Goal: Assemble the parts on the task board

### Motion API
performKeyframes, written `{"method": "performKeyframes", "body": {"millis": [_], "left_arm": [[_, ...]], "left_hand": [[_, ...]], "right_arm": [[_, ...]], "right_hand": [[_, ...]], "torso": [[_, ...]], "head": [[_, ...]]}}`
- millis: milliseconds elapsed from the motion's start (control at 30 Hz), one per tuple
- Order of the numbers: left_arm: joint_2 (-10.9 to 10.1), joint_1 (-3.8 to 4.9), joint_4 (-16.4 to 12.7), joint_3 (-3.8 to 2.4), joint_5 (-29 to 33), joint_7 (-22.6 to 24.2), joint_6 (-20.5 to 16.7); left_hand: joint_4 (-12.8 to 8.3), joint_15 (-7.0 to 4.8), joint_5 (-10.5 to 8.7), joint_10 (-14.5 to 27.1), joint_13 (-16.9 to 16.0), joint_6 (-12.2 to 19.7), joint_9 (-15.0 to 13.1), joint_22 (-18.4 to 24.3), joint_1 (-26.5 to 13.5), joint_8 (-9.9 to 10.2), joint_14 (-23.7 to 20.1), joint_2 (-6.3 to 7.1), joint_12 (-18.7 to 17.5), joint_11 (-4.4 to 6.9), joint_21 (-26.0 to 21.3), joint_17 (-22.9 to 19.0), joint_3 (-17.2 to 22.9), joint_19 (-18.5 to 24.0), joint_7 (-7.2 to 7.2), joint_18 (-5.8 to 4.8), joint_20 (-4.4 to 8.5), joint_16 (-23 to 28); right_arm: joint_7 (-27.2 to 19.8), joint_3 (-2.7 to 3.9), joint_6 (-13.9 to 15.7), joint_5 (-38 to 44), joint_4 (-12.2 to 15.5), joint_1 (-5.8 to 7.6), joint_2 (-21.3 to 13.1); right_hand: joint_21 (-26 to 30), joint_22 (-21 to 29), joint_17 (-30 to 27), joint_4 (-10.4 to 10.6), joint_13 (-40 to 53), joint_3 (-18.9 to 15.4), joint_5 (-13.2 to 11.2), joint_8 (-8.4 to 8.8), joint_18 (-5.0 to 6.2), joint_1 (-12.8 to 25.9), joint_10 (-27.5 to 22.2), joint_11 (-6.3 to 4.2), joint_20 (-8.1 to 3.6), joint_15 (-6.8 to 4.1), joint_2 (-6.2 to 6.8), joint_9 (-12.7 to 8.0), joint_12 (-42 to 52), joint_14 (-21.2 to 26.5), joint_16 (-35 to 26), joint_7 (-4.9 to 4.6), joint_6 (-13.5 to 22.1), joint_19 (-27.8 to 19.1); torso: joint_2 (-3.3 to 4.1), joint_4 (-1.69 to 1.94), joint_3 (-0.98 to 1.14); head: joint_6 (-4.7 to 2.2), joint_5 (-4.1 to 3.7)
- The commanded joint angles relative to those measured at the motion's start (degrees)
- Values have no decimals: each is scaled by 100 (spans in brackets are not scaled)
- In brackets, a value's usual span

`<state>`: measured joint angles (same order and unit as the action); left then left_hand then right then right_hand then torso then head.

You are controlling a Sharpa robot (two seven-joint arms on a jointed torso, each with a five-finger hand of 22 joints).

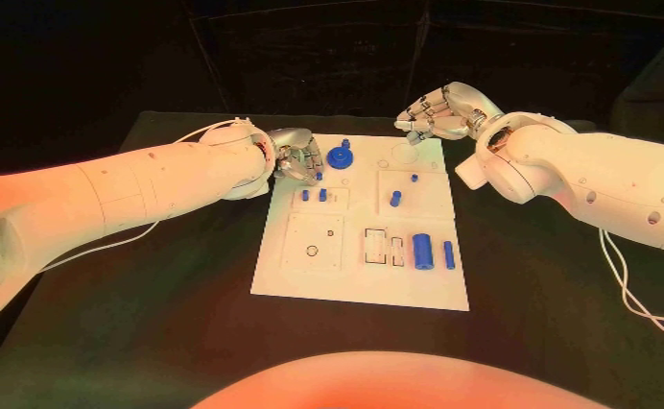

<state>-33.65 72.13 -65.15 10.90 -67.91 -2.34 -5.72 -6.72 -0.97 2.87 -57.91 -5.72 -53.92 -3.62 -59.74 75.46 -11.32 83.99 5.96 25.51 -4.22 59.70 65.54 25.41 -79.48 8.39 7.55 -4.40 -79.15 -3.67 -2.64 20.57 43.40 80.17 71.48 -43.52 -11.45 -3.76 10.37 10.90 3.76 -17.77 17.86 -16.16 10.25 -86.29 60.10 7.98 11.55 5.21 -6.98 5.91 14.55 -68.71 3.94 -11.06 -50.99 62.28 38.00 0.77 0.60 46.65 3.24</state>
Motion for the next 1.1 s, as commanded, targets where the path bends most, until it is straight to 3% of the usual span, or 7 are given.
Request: {"method": "performKeyframes", "body": {"millis": [33, 167, 367, 533, 800, 967, 1100], "left_arm": [[-37, 9, 69, -5, 238, 13, 71], [-118, 25, 143, -9, 451, 34, 78], [-353, 81, 93, -14, 873, 222, -87], [-720, 166, -145, -12, 2713, 1497, -424], [-1247, 222, -654, 0, 5590, 2676, -447], [-1400, 212, -951, 10, 6667, 2892, -290], [-1489, 196, -1218, 15, 7086, 3030, -221]], "left_hand": [[-28, 53, -11, 89, 36, 93, 1, 26, -10, 71, 80, 53, -63, -24, -47, -19, -22, 8, 10, -54, -67, 30], [-40, 76, -11, 152, 77, 142, -4, 63, -13, 110, 70, 68, -121, -51, -92, -53, -21, 28, 30, -45, -87, 42], [-48, 87, -8, 159, 100, 163, -8, 86, 2, 130, 62, 49, -143, -62, -122, -78, -1, 42, 40, -38, -99, 51], [-93, 117, -7, 32, 125, -182, -60, 566, 114, -23, -109, -113, -114, -102, -657, -516, 179, 303, 94, 79, -130, 282], [43, 139, -4, -57, 137, -265, -31, 1473, -167, -20, -574, -73, -53, -98, -1731, -1444, 28, 906, 88, 276, -174, 817], [83, 125, -1, -165, 117, -347, -37, 1609, -164, -53, -846, -185, 35, -67, -1947, -1936, -26, 1062, 67, 298, -176, 1124], [97, 117, 0, -195, 109, -381, -37, 1648, -180, -70, -942, -207, 69, -55, -2011, -2119, -67, 1096, 57, 299, -170, 1235]], "right_arm": [[-93, 4, -133, 96, -33, 12, -13], [-66, 4, -226, 440, -89, 12, -46], [66, 4, -405, 1202, -144, 13, -184], [410, 4, -798, 1966, -90, 14, -461], [825, 2, -685, 3610, 124, 11, -736], [1013, -1, -580, 4336, 267, -57, -725], [1155, -3, -500, 4774, 383, -210, -687]], "right_hand": [[78, 1, -96, -123, -25, 34, -152, 121, 39, -169, 50, -19, 0, 14, -22, -52, -94, -37, -16, 27, -154, 78], [39, -31, -139, -358, -29, 98, -458, 273, 43, -493, 234, -98, -120, -98, -15, -112, -198, -330, 63, 99, -375, 342], [-304, -182, -8, -619, -18, 153, -515, 423, 32, -815, 726, -271, -442, -381, -12, -166, -270, -1102, 361, 209, -709, 1017], [-822, -441, 356, -700, -20, 104, -504, 595, 22, -788, 939, -414, -714, -599, 27, -206, -471, -1810, 980, 290, -879, 1700], [-1344, -763, 1104, -671, -7, -92, -595, 883, -2, -659, 1150, -481, -805, -694, 28, -204, -794, -1791, 2245, 375, -1068, 1951], [-1582, -922, 1386, -647, -6, -179, -616, 993, -9, -653, 1153, -487, -823, -710, 14, -203, -911, -1764, 2698, 393, -1112, 1991], [-1694, -1000, 1494, -643, -9, -231, -611, 1047, -18, -649, 1038, -457, -820, -695, 37, -203, -991, -1742, 2852, 386, -1121, 1984]], "torso": [[-1, 6, -7], [-8, 2, 0], [-5, 3, -7], [-15, 8, -22], [-45, -11, -20], [-52, -6, -14], [-60, 20, -38]], "head": [[-2, -11], [-3, -21], [-34, -102], [-67, -259], [-91, -435], [-93, -431], [-114, -475]]}}
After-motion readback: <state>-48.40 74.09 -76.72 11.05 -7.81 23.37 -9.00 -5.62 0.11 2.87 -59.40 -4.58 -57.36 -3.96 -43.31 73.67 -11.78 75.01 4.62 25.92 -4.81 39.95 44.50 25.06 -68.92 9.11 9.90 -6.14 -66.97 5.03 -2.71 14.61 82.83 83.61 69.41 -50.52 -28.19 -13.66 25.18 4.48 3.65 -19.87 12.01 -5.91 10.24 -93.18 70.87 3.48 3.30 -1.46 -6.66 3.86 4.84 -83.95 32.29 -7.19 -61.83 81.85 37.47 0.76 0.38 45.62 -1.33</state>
